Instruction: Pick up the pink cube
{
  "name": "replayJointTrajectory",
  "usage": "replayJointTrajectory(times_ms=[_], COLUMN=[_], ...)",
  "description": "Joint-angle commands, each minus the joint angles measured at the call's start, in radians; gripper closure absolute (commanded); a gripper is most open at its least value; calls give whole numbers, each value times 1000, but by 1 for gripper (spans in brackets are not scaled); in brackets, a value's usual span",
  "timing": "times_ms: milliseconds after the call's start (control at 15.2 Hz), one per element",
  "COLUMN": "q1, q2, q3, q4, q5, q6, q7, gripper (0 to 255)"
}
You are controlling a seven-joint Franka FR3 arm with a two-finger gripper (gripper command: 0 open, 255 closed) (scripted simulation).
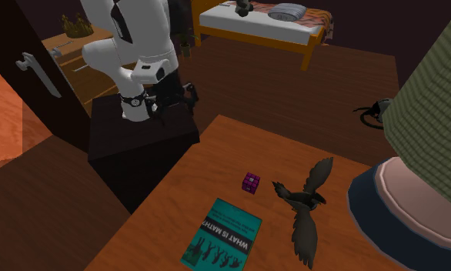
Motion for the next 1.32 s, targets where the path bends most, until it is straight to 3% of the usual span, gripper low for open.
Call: replayJointTrajectory(times_ms=[0,594,1254], q1=[7,55,167], q2=[75,409,789], q3=[22,80,65], q4=[21,182,464], q5=[-11,-116,-239], q6=[45,170,206], q7=[25,152,269], gripper=[0,0,0])
